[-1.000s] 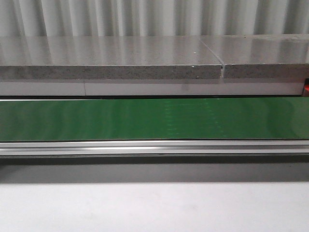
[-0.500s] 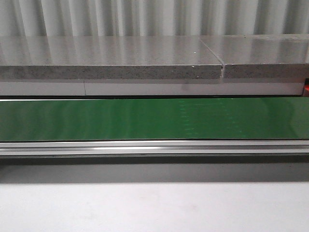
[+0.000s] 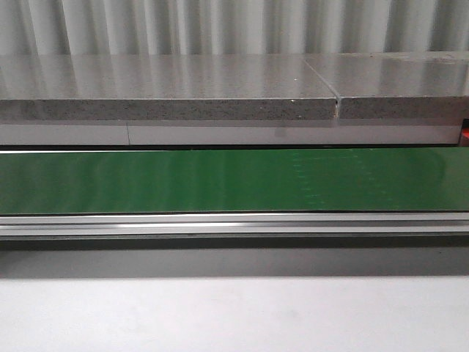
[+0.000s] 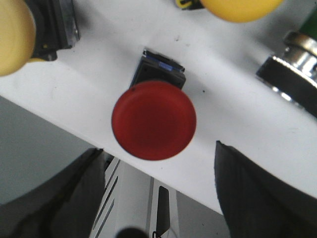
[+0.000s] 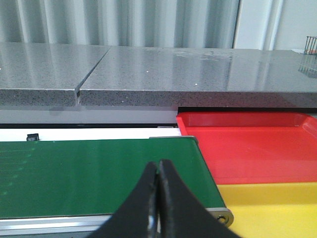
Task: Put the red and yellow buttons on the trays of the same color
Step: 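Close the left gripper on the red-capped button and lift it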
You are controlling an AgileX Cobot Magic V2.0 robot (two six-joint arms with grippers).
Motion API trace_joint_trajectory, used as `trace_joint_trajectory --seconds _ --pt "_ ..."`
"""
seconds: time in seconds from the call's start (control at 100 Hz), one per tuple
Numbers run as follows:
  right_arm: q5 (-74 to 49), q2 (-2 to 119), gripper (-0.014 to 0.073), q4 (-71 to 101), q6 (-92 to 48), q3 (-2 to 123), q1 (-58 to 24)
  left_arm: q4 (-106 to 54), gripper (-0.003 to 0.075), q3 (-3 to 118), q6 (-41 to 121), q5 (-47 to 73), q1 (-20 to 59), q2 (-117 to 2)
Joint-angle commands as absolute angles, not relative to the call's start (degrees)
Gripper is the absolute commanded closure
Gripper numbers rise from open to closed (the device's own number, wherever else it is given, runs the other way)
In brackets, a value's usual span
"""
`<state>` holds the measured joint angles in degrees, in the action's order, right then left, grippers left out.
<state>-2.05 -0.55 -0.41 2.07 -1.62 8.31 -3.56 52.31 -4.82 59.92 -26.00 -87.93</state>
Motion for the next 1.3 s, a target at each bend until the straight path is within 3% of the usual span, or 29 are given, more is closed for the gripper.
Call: trace_joint_trajectory --seconds 0.0,0.19,0.54,1.03,1.29 --pt "2.64 -1.48 0.065 -0.36 2.05 -1.31 8.63 -3.96 0.0269 54.1 -4.83 57.41 -26.16 -87.81" --pt "2.64 -1.48 0.065 -0.36 2.05 -1.31 8.63 -4.18 0.0307 54.61 -4.83 54.34 -26.16 -87.94" --pt "2.64 -1.48 0.065 -0.36 2.05 -1.31 8.63 -4.18 0.056 54.91 -4.83 55.37 -26.16 -87.94" --pt "2.64 -1.48 0.065 -0.36 2.05 -1.31 8.63 -3.81 0.0566 60.13 -1.46 64.3 -26.16 -76.57" --pt "2.64 -1.48 0.065 -0.36 2.05 -1.31 8.63 -3.85 0.0566 69.51 -1.46 69.48 -23.76 -75.24"
